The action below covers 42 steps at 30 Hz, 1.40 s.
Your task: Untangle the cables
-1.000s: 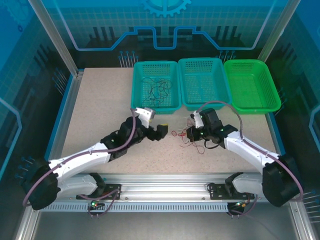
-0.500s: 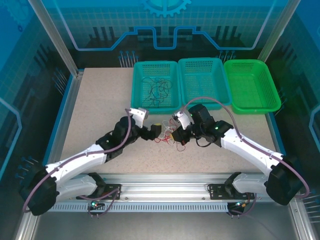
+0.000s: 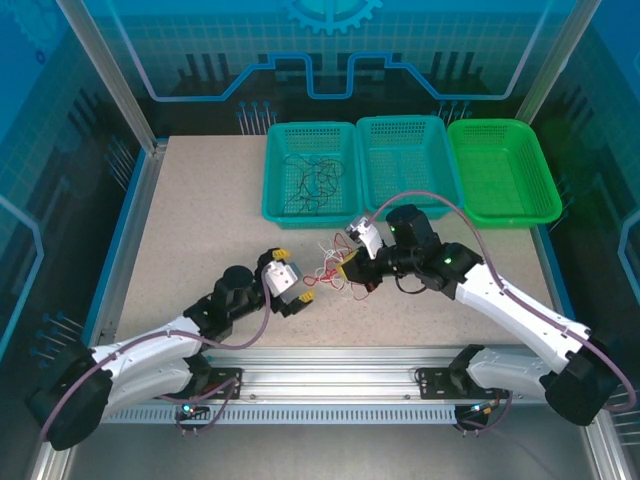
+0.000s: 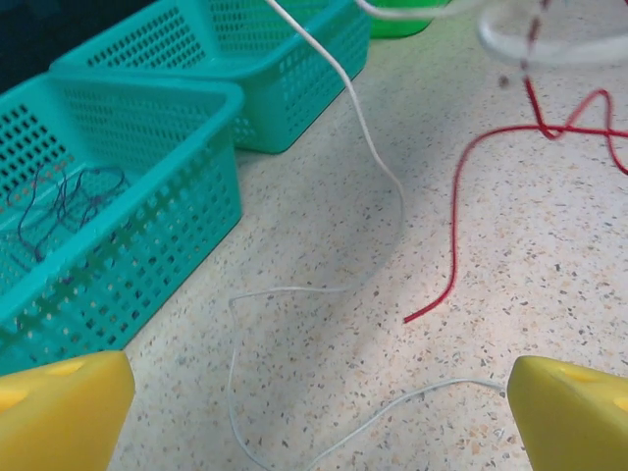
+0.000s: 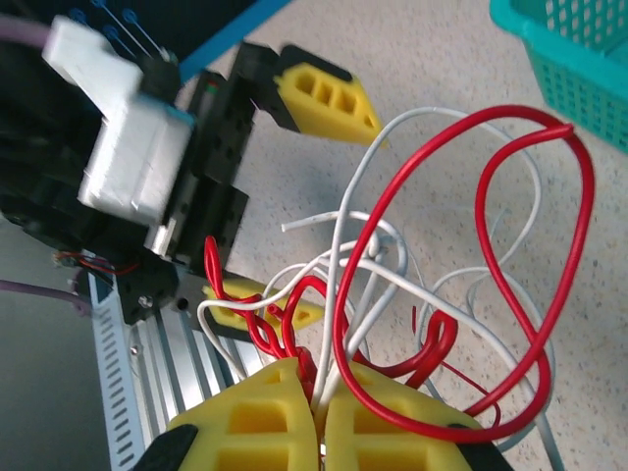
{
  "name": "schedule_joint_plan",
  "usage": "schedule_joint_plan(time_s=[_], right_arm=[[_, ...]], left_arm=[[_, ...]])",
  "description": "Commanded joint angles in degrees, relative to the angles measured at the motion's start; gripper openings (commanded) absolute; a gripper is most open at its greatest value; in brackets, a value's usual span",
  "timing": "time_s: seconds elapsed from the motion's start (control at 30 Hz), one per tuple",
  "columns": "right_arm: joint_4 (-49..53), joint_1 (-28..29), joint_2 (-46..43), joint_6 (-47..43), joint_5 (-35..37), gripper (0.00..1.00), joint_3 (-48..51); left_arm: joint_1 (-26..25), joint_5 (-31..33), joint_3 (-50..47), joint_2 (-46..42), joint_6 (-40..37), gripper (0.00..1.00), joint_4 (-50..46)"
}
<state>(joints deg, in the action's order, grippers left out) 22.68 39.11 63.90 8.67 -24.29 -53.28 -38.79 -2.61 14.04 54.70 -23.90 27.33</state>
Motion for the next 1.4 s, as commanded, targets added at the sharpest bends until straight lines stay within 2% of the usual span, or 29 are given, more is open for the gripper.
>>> schedule_joint_plan(time_s=[0.0,0.2,0.4,0.47,0.6,0.63,0.7,0.77,0.9,0.93,0.97,1.07,1.23,1.37], right_arm=[[-0.01,0.78,-1.99,-0.83,-2.7,0.0,-1.63],[-1.3,0.92,-2.02,-0.4,-6.56,0.0,-2.41],[-0.2,1.27,-2.87,-1.24,-8.49,0.0,-3.75],[-0.09,1.23,-3.83,-1.51,-8.79,0.0,-3.62],[-0.26,1.14,-6.37,-1.86,-7.54,0.0,-2.89],[-0.26,1.14,-7.02,-1.94,-6.75,0.0,-2.55],[-0.09,0.8,-8.09,-1.96,-4.68,0.0,-1.98],[0.08,0.35,-8.99,-1.36,-1.47,0.0,-1.46],[-0.45,-1.39,-10.17,0.49,6.3,0.06,0.69],[-0.84,-2.28,-10.41,1.46,8.57,0.08,1.62],[-1.26,-3.15,-10.58,2.7,11.94,0.09,2.53],[-1.11,-7.72,-10.57,8.27,21.39,0.09,6.75],[-0.3,-18.27,-9.49,19.93,26.86,0.09,13.62],[0.17,-24.7,-7.6,26.19,28.97,0.11,18.64]], left_arm=[[0.26,-3.61,0.51,1.54,-4.9,0.99,3.78],[0.18,-5.38,6.87,10.36,-10.17,0.99,5.81],[0.33,-1.88,13.64,24.42,-18.31,0.99,11.72],[0.42,-1.05,15.75,29.28,-18.77,0.99,13.39],[1.23,-0.66,18.11,35.72,-14.69,0.98,17.33],[1.31,-0.51,17.92,36.76,-13.67,0.94,19.38],[1.52,-0.48,17.07,37.49,-11.48,0.81,23.11],[1.81,-0.55,16.23,37.05,-9.43,0.54,25.11],[1.96,0.98,14.02,33.99,-5.37,0.18,27.52],[2.17,2.37,13.62,32.4,-2.87,0.04,27.33],[2.72,3.25,13.21,30.51,0.1,0.0,26.64],[5.98,1.5,11.23,22.84,10.73,0.0,23.7],[10.02,1.15,8.16,10.61,20.99,0.0,19.67],[10.98,3.37,8.03,1.9,23.26,0.0,13.58]])
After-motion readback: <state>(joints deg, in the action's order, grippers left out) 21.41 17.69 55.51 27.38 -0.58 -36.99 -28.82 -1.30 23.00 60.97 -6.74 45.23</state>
